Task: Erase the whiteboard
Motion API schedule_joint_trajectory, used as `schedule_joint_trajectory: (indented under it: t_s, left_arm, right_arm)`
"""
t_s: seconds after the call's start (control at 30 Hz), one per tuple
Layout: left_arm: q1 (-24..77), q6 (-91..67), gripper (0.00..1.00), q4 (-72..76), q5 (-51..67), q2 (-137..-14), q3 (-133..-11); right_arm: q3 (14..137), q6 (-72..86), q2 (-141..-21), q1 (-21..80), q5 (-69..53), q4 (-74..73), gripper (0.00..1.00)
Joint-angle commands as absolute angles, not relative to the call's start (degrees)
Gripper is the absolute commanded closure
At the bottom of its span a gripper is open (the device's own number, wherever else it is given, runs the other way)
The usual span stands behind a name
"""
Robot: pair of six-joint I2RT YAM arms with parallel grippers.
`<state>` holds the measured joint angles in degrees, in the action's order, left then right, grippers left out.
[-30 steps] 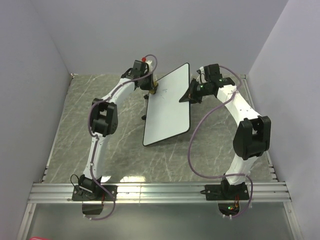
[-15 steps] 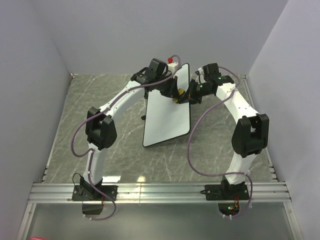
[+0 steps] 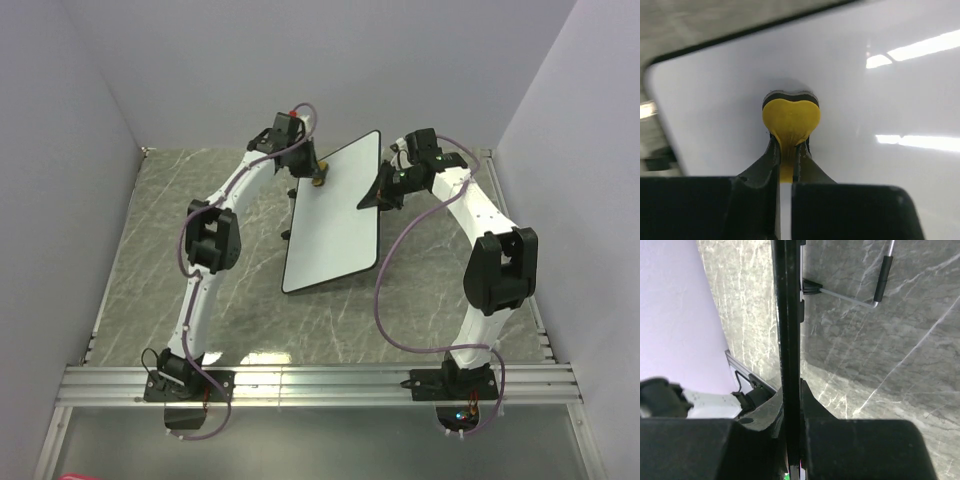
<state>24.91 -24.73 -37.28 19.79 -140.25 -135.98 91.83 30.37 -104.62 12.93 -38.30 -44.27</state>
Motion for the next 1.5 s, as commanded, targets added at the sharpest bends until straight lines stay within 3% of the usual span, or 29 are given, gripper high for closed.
schedule_joint_trajectory:
  t_s: [0.0, 0.37, 0.97, 1.47]
  left_arm:
    - [24.3, -24.9, 1.0, -41.8, 13.5, -146.4, -133.0]
    - [23.2, -22.6, 1.0, -39.5, 12.2, -143.4, -121.0]
    - [32.4, -20.0, 1.0, -36.2, 31.0, -122.5, -120.7]
    - [21.2, -29.9, 1.0, -35.6, 13.3, -105.7, -107.2]
  right_arm:
    - [88.1, 23.8, -109.1, 21.7, -40.2, -51.6, 1.0]
    - [91.0, 24.6, -111.8, 21.7, -41.4, -51.0, 1.0]
    - [91.5, 25.4, -113.3, 21.7, -42.2, -49.2, 1.0]
    - [101.4, 27.9, -114.5, 20.4, -42.1, -50.1, 1.0]
